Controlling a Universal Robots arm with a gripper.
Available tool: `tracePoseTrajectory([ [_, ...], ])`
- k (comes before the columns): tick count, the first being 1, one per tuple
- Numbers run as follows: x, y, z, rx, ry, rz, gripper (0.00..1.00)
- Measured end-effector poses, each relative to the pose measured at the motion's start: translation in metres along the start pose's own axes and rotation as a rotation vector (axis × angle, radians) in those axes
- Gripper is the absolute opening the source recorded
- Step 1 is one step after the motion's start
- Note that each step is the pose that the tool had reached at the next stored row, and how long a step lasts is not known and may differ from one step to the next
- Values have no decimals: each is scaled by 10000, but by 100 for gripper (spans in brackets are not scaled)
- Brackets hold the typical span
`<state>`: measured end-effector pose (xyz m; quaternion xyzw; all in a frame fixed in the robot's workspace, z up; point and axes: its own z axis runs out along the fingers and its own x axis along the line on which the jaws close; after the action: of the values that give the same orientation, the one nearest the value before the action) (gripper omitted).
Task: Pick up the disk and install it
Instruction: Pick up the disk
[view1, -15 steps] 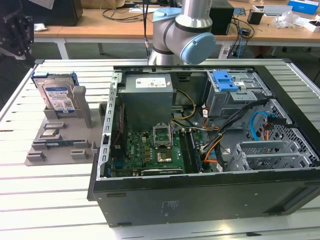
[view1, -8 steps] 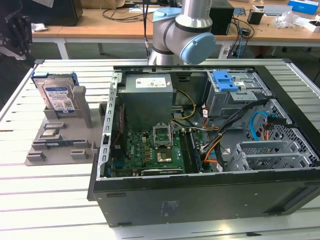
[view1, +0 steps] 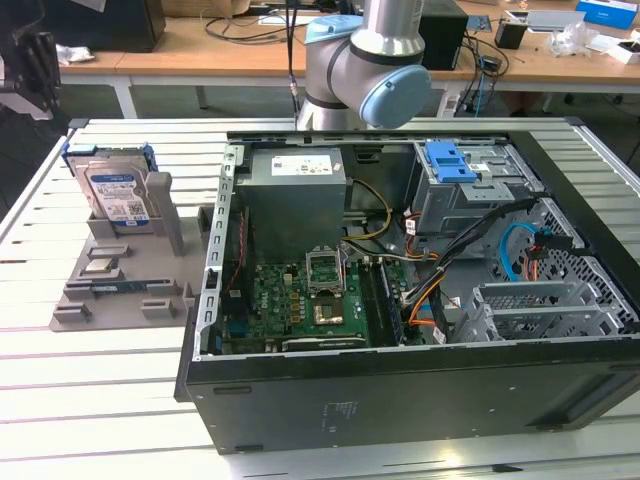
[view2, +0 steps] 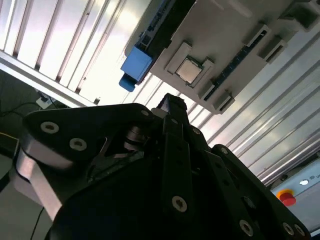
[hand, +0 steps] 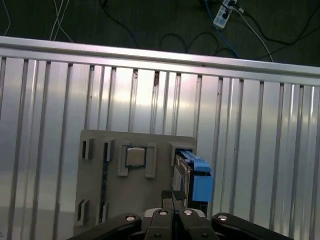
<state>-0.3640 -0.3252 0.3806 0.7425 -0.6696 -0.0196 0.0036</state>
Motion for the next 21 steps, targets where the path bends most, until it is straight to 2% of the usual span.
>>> tracePoseTrajectory([
  [2, 0, 0, 0, -4, 6, -150, 11],
  [4, 0, 0, 2, -1, 3, -3, 11],
  [12, 0, -1, 15, 28, -10, 1270, 11],
  [17, 1, -1, 24, 49, -17, 2259, 11],
  [19, 0, -1, 26, 56, -27, 2539, 11],
  [21, 0, -1, 26, 57, -28, 2568, 11],
])
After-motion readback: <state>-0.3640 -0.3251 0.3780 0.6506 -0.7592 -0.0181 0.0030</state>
